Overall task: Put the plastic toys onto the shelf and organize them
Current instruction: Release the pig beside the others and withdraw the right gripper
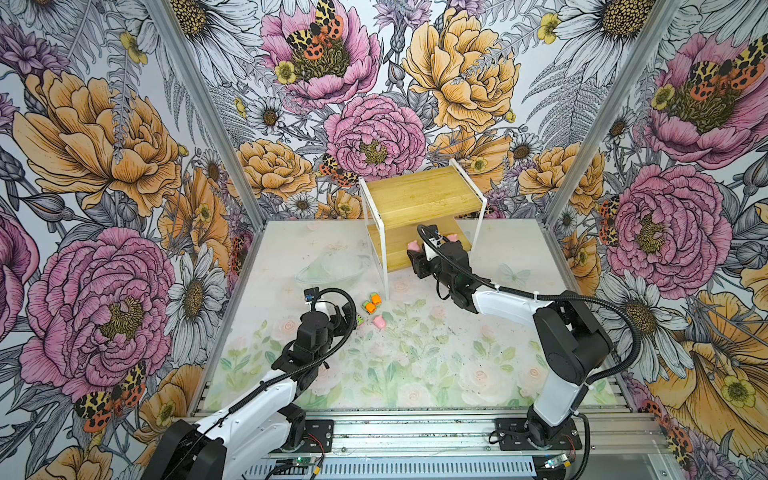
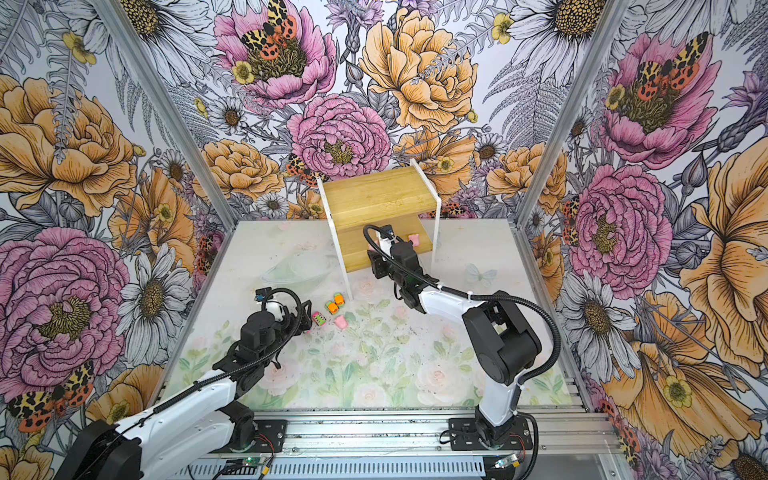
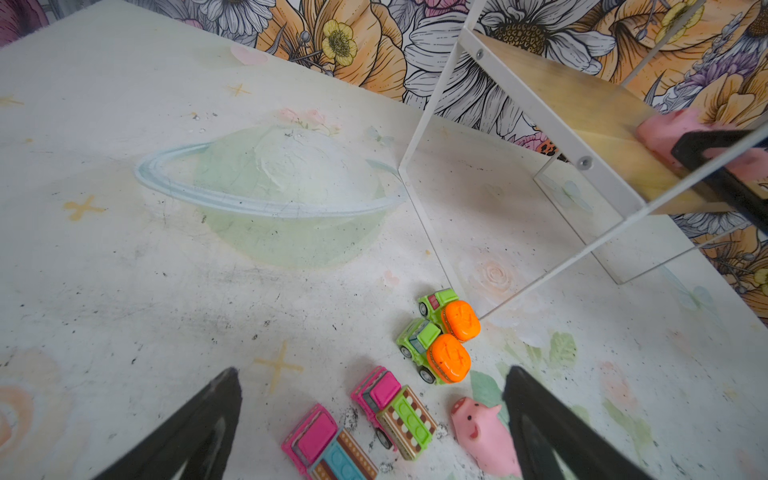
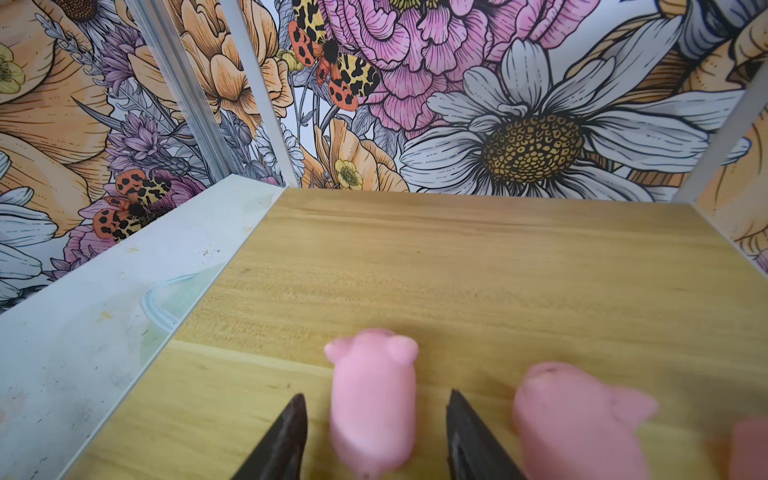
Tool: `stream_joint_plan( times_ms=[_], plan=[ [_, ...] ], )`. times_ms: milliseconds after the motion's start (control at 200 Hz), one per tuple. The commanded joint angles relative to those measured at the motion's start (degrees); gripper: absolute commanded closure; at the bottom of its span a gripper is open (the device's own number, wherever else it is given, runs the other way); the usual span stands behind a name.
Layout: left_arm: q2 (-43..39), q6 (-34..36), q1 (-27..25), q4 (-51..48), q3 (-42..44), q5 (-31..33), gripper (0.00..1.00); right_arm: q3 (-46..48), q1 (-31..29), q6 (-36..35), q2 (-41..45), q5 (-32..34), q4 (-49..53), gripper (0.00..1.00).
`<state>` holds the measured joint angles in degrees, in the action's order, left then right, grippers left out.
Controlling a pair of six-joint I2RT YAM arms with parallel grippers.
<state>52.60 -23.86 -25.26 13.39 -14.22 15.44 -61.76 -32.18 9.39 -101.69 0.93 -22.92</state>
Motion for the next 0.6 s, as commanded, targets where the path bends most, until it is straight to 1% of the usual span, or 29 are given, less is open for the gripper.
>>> stream_joint_plan(
  times_ms=[0, 175, 255, 350, 425, 520, 595],
  plan=[
    [-0.9, 0.7, 0.7, -0.2, 0.7, -0.9, 0.01, 2.0, -0.4, -0.9, 3.6, 1.3, -0.2, 0.39],
    [-0.7, 0.7, 0.7, -0.1, 0.5, -1.0, 0.01, 8.3, -0.5, -4.3, 11.2, 2.1, 0.0, 0.30],
    [-0.5, 0.7, 0.7, -0.2, 0.4, -1.2, 0.01, 12.4, -0.5, -7.5, 15.5, 0.5, -0.6, 0.25],
    [-0.1, 0.8, 0.8, -0.2, 0.3, -1.1, 0.01, 18.1, -0.5, -11.7, 19.9, -3.6, -2.6, 0.23],
    [0.1, 0.8, 0.8, -0.1, 0.3, -1.1, 0.01, 22.3, -0.5, -12.3, 21.2, -7.7, -5.3, 0.23],
    [0.6, 0.8, 0.9, 0.1, 0.1, -1.2, 0.01, 27.3, -1.0, -11.0, 19.6, -15.5, -10.7, 0.23],
    [1.1, 0.7, 1.0, 0.1, -0.1, -1.4, 0.01, 30.6, -3.2, -9.8, 16.4, -17.9, -16.6, 0.23]
  ],
)
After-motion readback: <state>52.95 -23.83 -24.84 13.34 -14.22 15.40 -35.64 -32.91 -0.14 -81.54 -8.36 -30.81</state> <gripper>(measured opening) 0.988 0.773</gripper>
